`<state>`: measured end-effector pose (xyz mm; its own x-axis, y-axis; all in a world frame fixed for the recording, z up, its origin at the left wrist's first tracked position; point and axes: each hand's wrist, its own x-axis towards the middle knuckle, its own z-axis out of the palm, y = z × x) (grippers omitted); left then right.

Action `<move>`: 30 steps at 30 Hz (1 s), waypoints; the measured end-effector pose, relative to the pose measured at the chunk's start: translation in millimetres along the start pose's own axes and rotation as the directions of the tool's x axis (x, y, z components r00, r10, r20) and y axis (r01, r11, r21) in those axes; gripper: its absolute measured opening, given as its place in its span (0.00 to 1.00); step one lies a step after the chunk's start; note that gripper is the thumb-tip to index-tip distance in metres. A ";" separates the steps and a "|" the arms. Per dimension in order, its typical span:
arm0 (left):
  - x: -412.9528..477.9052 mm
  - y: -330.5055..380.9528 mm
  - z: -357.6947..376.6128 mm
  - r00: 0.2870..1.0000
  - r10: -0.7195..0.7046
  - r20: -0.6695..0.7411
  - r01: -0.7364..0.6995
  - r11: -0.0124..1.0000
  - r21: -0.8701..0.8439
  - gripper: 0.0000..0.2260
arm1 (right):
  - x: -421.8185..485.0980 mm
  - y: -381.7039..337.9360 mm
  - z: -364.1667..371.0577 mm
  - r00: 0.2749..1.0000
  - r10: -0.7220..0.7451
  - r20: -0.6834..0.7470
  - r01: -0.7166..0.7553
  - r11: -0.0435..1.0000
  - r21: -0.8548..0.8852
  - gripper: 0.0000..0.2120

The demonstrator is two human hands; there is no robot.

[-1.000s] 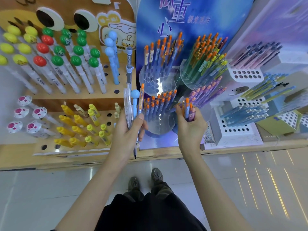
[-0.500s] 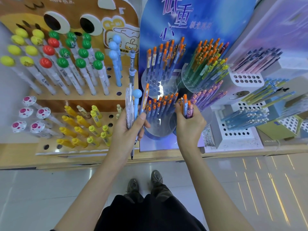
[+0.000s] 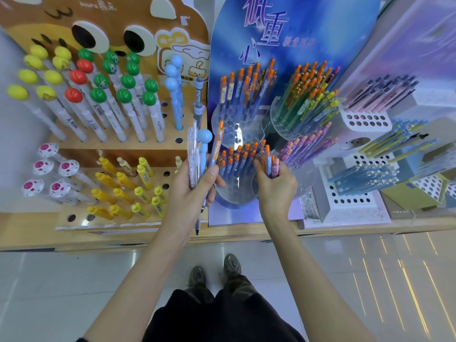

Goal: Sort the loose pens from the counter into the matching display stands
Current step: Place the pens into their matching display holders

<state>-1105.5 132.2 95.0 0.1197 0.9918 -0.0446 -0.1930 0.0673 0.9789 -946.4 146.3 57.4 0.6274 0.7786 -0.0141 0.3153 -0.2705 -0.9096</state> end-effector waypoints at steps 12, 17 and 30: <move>-1.5 2.1 3.3 0.998 -0.059 0.006 0.059 0.997 -0.041 0.09 | -26.9 -27.9 -27.4 0.915 0.040 0.401 -0.315 0.691 0.650 0.06; -4.9 3.5 4.0 0.998 -0.067 0.013 0.067 0.997 -0.043 0.10 | -34.9 -38.6 -33.8 0.823 0.021 0.568 -0.501 0.499 0.707 0.08; -8.2 4.2 18.8 0.997 -0.077 -0.017 0.076 0.996 -0.039 0.11 | -33.6 -52.6 -31.0 0.833 -0.032 0.553 -0.386 0.683 0.620 0.20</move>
<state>-1089.0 122.3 103.2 0.1179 0.9854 -0.1227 -0.2214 0.1465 0.9641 -962.0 116.9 118.6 0.1184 0.9701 -0.2119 -0.4684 -0.1336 -0.8733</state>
